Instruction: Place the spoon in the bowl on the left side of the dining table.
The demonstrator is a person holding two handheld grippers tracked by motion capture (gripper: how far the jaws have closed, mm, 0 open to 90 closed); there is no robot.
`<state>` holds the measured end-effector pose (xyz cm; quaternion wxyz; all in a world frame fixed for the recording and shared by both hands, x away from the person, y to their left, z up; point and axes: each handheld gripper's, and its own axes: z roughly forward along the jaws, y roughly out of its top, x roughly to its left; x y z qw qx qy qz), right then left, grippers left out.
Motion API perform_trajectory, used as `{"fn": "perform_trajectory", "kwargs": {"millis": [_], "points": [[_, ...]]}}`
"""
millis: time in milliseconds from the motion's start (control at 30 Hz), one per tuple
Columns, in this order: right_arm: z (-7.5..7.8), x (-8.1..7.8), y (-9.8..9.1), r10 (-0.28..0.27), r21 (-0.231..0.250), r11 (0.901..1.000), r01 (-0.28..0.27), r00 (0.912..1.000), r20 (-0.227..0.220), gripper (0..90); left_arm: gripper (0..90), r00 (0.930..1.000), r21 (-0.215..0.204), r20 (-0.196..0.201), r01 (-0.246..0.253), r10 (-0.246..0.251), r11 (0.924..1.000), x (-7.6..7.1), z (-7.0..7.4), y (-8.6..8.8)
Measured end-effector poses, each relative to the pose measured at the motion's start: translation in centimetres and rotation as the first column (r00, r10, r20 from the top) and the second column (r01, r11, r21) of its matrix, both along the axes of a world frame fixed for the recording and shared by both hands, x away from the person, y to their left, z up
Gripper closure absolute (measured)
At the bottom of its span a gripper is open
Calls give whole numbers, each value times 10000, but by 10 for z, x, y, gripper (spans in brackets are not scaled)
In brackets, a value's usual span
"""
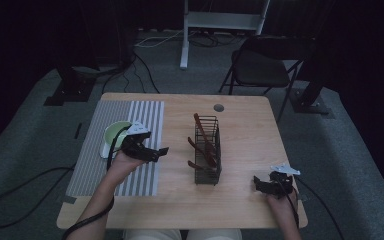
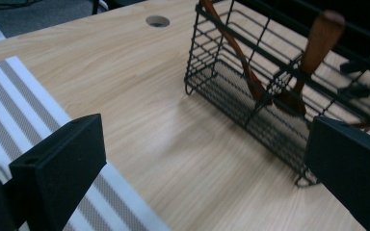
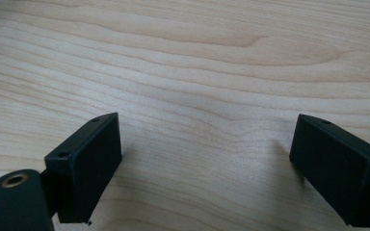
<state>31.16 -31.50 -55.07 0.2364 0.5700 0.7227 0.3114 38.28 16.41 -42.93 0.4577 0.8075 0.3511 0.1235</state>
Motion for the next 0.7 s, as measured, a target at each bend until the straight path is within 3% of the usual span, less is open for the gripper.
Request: {"fn": "perform_trajectory", "kwargs": {"millis": [467,700], "points": [[0,0,0,5,-4,10000,-5,10000,3,104,39,10000,-209,53,-70,71,9998,34,13,-29],[0,1,0,51,-9,10000,-51,10000,13,104,53,10000,-15,-71,41,-41,10000,45,9,-47]]}}
